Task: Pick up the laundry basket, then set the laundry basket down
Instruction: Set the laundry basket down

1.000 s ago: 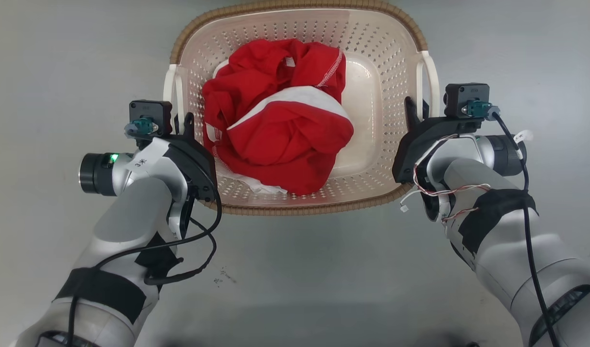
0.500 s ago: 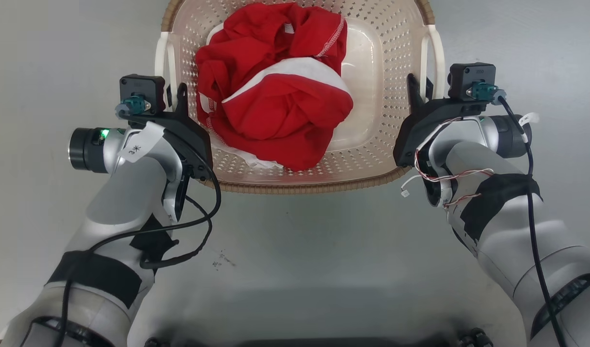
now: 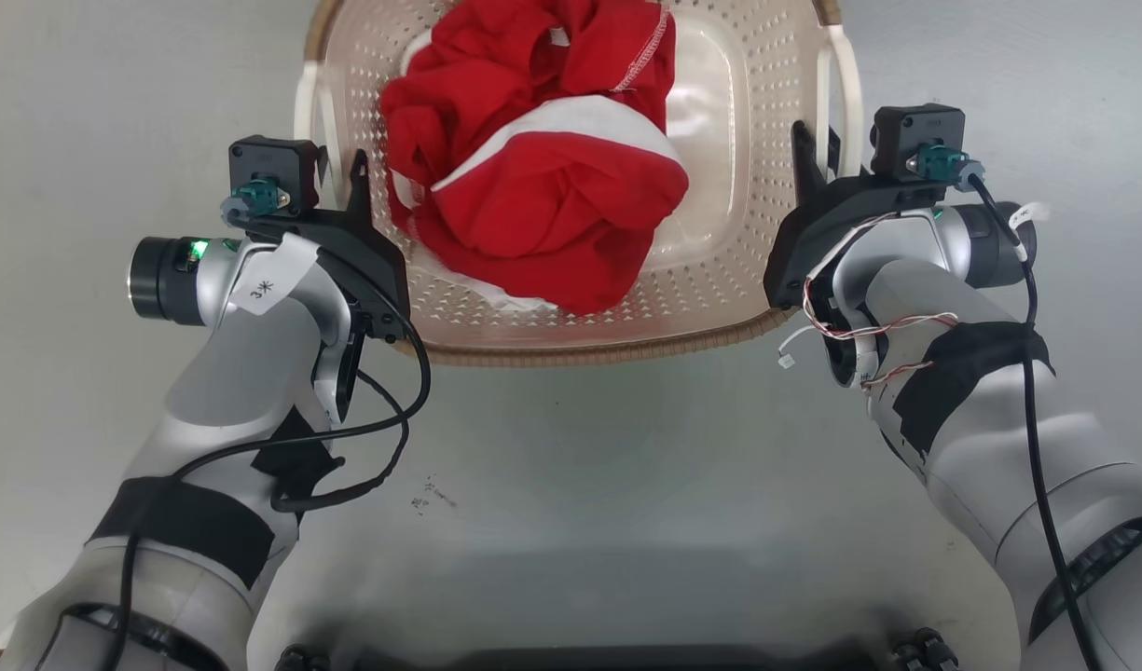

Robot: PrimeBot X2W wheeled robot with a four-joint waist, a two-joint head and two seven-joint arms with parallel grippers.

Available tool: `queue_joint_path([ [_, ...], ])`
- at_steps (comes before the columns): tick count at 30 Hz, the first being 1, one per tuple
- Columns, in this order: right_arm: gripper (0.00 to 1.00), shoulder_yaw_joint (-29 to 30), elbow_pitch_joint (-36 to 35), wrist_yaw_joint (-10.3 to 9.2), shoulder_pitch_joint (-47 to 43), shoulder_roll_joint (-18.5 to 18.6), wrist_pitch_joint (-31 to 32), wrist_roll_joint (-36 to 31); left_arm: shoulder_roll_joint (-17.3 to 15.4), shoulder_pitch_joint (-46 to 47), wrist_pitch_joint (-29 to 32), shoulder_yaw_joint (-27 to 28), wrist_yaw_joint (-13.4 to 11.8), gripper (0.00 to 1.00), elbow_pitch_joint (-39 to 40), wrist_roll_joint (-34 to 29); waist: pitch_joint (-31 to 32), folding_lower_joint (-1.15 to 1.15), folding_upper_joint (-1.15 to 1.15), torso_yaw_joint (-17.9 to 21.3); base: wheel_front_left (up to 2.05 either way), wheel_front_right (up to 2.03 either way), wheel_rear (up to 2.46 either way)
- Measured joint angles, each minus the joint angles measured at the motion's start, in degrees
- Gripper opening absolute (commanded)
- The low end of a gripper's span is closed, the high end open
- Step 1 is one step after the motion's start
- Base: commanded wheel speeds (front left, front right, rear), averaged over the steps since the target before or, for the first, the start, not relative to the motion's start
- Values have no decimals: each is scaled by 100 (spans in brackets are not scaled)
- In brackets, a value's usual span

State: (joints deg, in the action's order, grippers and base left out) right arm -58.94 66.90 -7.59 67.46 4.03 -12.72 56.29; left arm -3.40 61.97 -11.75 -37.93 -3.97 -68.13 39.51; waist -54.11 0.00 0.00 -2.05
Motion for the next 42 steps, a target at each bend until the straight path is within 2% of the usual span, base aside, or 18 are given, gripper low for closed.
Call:
queue_joint_path([
  [1,89,-5,1,1,26,-2,-7,-35,1,1,-4,1,0,84,-7,-11,1,0,0,-1,0,0,0],
  [2,100,-9,4,1,34,-1,-18,-67,2,3,-34,3,0,98,-10,-11,3,0,0,-3,0,0,0],
  [3,100,-18,7,2,34,-1,-37,-82,2,13,-53,5,-1,100,-11,-11,6,0,0,-4,0,0,0],
  [23,100,74,226,2,7,-27,-149,-83,-16,86,-203,64,47,100,-178,-18,330,0,0,29,0,0,0],
  [42,100,344,63,64,-355,41,-157,-98,-46,-631,-256,399,248,100,104,82,1383,-1,0,48,0,0,0],
])
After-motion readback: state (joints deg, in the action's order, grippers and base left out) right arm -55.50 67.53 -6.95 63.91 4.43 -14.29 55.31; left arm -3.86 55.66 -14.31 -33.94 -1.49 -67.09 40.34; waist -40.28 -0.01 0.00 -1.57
